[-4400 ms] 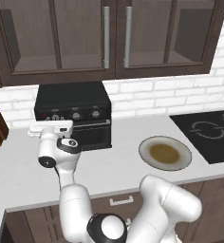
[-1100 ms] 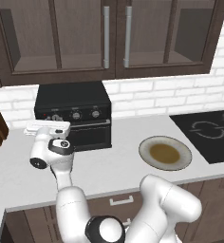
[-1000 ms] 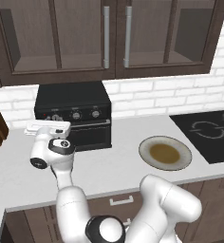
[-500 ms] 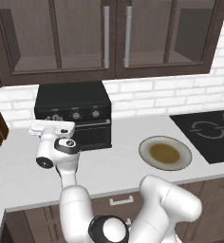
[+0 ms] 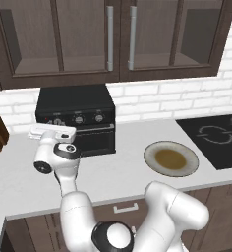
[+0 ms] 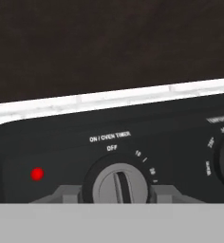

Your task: Pick up the kebab skewer and baguette bread, and place them inside the toaster oven. Close the toaster oven door and start by setting the timer.

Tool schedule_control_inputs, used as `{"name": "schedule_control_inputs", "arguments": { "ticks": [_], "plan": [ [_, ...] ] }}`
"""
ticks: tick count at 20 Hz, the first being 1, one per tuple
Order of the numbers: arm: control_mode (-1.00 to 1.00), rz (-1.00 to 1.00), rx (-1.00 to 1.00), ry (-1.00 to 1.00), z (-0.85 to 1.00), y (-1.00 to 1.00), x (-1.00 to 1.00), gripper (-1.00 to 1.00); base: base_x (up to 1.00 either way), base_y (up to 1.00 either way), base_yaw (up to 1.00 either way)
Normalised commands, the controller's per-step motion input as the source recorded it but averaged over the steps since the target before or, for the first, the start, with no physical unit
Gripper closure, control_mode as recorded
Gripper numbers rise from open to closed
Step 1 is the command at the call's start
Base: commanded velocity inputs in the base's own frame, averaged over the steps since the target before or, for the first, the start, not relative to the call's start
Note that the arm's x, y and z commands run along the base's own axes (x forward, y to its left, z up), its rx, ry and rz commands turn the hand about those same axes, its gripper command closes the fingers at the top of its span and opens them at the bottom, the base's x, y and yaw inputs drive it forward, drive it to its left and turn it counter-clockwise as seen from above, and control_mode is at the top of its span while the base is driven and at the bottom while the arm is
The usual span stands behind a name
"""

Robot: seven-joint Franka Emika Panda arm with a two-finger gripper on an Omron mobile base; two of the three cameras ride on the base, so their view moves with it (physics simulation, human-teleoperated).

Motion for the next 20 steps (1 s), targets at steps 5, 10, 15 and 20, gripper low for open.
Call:
{"name": "schedule_control_inputs", "arguments": {
  "ticks": [5,10,15,20],
  "plan": [
    [-1.0,-0.06,0.24,-0.01,0.14,-0.05,0.08,1.0,0.0,0.0,0.0],
    [-1.0,-0.03,0.25,-0.05,0.15,-0.19,0.12,1.0,0.0,0.0,0.0],
    [-1.0,-0.01,0.27,-0.09,0.21,-0.21,0.1,1.0,0.0,0.0,0.0],
    [-1.0,-0.01,0.33,-0.11,0.25,-0.2,0.07,1.0,0.0,0.0,0.0]
  ]
}}
